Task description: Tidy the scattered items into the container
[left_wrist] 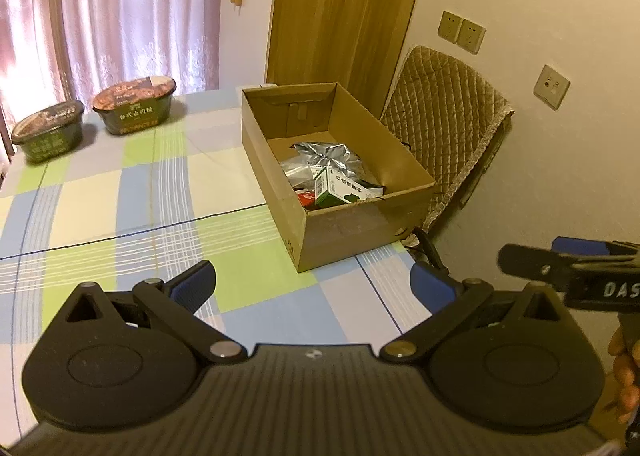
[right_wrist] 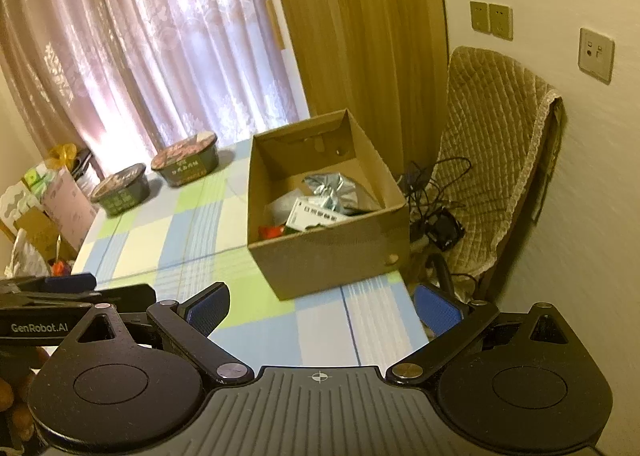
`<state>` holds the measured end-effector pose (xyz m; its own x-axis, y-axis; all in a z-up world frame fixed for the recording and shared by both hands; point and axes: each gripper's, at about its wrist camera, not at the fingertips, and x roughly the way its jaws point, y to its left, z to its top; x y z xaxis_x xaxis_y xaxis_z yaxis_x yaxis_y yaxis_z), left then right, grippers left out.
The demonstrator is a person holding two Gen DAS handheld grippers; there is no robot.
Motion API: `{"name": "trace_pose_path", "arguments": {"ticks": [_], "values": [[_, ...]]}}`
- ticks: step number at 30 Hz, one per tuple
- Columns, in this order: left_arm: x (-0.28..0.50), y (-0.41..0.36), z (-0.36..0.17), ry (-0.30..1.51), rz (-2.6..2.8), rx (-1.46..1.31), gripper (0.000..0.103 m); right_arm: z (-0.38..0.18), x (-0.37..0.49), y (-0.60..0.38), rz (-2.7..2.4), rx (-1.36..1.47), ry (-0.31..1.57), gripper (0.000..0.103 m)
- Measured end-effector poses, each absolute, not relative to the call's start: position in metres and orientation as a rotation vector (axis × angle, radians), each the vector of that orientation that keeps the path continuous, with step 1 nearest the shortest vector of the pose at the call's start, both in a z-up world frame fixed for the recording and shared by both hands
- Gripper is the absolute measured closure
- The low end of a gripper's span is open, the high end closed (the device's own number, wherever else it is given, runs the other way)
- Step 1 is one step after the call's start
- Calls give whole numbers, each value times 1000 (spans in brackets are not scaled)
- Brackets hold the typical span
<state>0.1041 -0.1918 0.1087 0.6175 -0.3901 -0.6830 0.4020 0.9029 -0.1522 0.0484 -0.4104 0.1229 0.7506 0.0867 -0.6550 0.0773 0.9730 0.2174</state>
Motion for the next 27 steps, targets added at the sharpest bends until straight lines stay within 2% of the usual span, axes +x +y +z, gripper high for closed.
{"name": "trace_pose_path", "arguments": {"ticks": [11, 27], "values": [[66, -182, 131, 749, -355, -13, 1, 139, 23, -396, 9, 176, 730, 0], [62, -173, 136, 756, -336, -59, 1, 163, 20, -387, 13, 168, 696, 0]]}}
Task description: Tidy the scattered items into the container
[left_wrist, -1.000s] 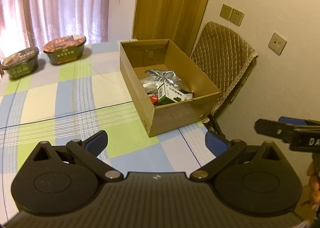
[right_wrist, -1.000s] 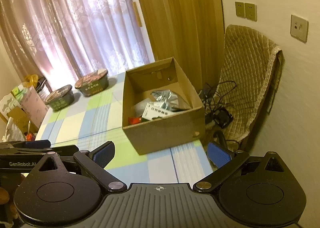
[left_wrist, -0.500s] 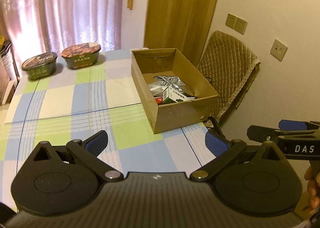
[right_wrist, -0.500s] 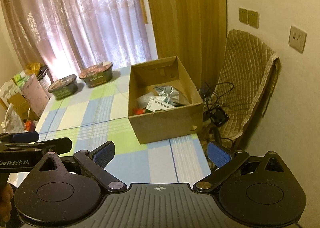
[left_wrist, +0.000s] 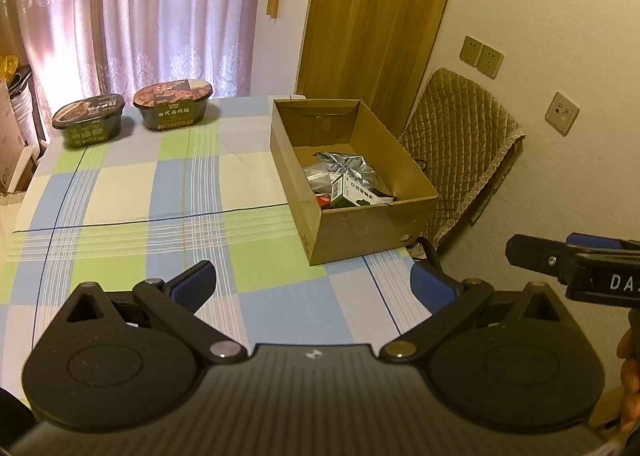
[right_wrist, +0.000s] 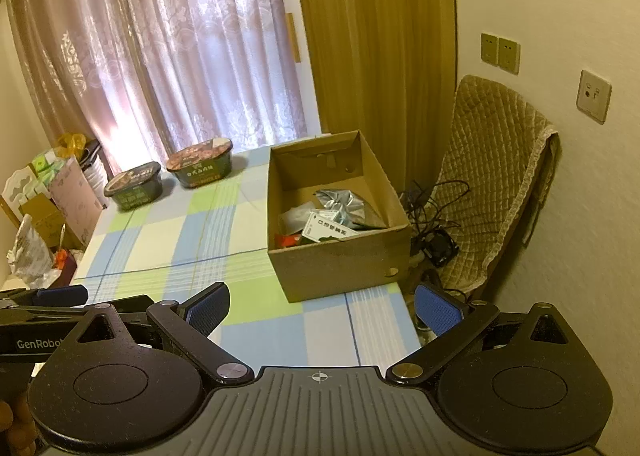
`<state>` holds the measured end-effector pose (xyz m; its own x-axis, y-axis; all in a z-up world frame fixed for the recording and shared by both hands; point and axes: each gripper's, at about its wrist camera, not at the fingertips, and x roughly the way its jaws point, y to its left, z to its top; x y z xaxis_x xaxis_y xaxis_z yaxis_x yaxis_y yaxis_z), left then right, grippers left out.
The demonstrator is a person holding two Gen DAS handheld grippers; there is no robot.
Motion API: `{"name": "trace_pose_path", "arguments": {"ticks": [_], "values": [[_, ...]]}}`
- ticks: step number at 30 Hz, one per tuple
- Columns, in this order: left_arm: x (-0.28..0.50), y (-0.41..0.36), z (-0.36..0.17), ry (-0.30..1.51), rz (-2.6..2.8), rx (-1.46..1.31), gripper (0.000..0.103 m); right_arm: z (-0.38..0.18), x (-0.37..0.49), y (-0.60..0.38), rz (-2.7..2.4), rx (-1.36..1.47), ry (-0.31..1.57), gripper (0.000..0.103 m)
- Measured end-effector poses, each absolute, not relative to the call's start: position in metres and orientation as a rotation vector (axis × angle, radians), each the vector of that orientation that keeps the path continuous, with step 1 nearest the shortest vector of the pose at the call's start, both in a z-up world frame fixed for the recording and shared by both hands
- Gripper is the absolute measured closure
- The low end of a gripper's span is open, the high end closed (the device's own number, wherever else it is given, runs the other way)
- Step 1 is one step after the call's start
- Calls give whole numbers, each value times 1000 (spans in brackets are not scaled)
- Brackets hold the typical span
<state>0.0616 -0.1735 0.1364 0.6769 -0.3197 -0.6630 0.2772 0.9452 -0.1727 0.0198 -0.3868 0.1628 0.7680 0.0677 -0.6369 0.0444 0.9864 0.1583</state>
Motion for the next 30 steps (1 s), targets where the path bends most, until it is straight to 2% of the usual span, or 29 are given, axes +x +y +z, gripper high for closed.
{"name": "trace_pose_path", "arguments": {"ticks": [30], "values": [[65, -177, 137, 761, -355, -51, 1, 159, 23, -391, 2, 186, 709, 0]]}}
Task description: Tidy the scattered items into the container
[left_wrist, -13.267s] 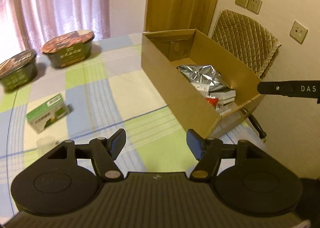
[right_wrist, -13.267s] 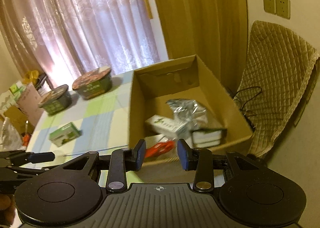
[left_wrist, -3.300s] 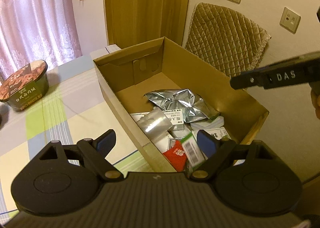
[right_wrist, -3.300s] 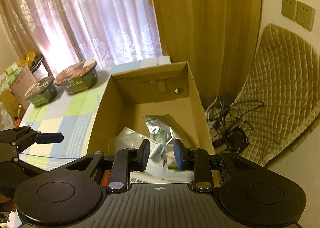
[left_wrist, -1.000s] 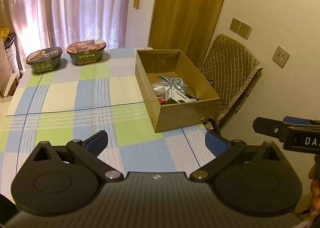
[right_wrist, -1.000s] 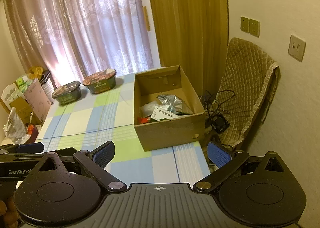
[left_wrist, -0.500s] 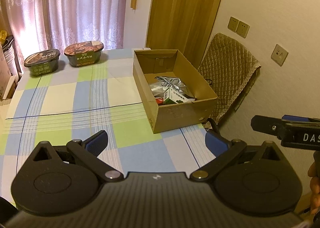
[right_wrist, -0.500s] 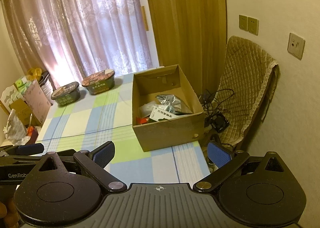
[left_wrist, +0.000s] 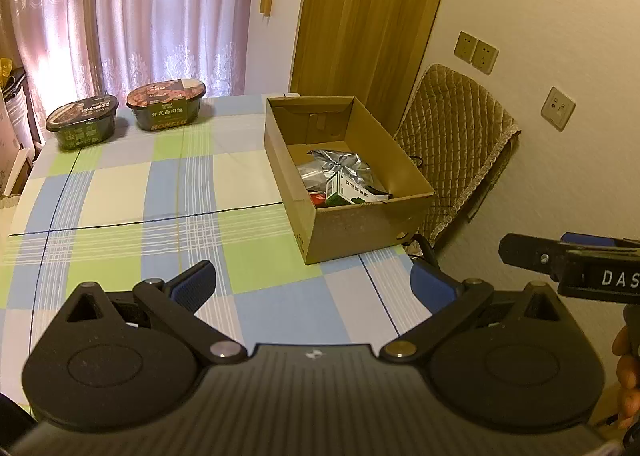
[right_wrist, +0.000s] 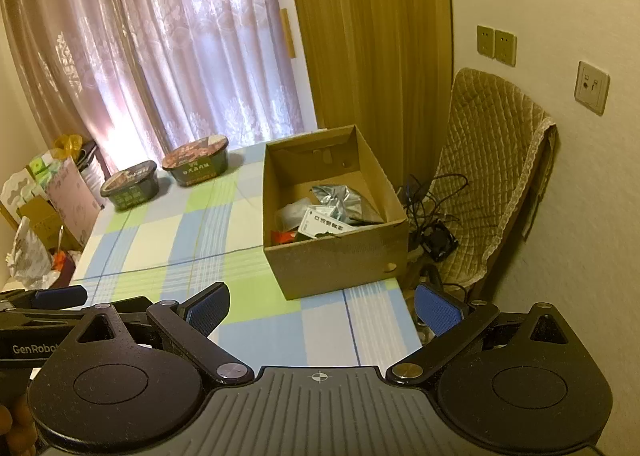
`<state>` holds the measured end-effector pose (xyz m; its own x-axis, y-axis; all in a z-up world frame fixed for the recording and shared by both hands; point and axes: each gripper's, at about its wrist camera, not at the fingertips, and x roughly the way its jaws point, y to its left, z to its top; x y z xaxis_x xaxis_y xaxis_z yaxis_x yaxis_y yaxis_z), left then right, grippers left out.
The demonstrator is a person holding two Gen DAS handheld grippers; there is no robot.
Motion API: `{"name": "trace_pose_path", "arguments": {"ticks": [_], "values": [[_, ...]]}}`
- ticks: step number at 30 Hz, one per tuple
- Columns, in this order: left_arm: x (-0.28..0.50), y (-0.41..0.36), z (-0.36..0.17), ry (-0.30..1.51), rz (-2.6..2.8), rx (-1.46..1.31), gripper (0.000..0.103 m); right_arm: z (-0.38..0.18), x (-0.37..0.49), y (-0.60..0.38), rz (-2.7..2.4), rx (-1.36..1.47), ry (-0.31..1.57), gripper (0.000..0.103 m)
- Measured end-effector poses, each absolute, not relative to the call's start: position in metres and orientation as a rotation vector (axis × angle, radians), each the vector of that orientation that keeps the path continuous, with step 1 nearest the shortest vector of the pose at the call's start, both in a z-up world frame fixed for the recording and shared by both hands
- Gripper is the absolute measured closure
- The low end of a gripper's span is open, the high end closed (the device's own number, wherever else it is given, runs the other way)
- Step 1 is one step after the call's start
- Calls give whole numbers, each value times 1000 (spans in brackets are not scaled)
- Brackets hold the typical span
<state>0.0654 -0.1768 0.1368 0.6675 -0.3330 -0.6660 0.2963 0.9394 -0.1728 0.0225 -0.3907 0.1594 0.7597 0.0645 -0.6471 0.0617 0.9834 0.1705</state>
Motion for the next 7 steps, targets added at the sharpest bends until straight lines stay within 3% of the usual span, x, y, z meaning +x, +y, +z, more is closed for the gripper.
{"name": "trace_pose_path", "arguments": {"ticks": [7], "values": [[64, -178, 132, 763, -364, -41, 1, 156, 23, -391, 2, 187, 716, 0]]}}
